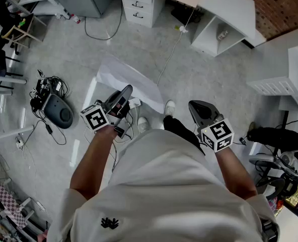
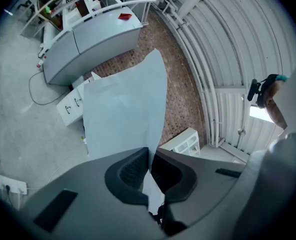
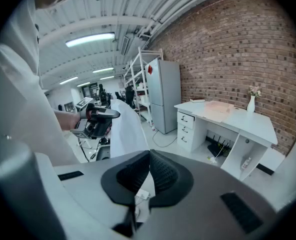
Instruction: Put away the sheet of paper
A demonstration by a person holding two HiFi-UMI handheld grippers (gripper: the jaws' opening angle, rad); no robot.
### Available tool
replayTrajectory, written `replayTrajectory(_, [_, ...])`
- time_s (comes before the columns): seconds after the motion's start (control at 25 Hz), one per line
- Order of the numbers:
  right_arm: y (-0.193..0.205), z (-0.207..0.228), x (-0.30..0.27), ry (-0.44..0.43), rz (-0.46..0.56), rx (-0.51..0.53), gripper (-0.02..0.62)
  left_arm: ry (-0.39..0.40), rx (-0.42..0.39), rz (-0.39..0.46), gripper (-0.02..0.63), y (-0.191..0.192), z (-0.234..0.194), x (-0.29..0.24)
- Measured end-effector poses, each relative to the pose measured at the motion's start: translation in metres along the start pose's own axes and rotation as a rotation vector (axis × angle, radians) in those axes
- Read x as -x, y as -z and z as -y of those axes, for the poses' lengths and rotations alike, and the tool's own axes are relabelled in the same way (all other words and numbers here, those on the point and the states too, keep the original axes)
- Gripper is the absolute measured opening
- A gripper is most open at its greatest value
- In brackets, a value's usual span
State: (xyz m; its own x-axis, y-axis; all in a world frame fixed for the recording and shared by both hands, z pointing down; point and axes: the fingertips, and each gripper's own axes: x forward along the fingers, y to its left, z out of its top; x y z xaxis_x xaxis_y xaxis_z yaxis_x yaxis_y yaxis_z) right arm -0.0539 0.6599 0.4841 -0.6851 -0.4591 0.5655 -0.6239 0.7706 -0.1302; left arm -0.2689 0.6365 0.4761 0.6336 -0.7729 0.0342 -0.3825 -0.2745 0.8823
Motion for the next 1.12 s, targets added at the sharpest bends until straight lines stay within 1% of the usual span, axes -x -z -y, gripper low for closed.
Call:
replayTrajectory(0.16, [-0.008,0.032,0.01,-0.002,0.041,-0.002,0.028,0.053,0.02,-0.03,0.025,0.017,0.026,-0.046])
replayTrajectory(0.28, [-0.019,0.062,0.013,-0.012,0.073,0.005,0.028,0.083,0.028,-0.036,0.025,0.017,0.041,-0.08])
replayTrajectory(0.44, [-0.036,0.108,0.016,-0.029,0.11,0.012,0.028,0.103,0.023,-0.033,0.025,0.013,0.058,-0.122])
replayTrajectory(0.6, [-0.051,0.159,0.022,-0.058,0.154,-0.023,0.028,0.096,0.001,-0.034,0.025,0.008,0.068,-0.17])
replayTrajectory(0.76, [-0.051,0.196,0.032,-0.084,0.187,-0.045,0.029,0.088,0.008,-0.023,0.025,0.011,0.072,-0.209])
replayTrajectory(0.8, [-0.051,0.205,0.033,-0.09,0.193,-0.051,0.034,0.089,0.005,-0.017,0.025,0.01,0.073,-0.219])
replayTrajectory(0.88, [-0.05,0.225,0.034,-0.099,0.201,-0.071,0.066,0.087,0.004,-0.003,0.025,0.009,0.073,-0.239])
replayTrajectory(1.0, [-0.049,0.249,0.033,-0.097,0.206,-0.103,0.066,0.083,0.008,-0.001,0.025,0.005,0.07,-0.267])
replayTrajectory(1.12, [-0.047,0.267,0.025,-0.083,0.208,-0.134,0.06,0.098,0.017,-0.004,0.025,-0.006,0.068,-0.288])
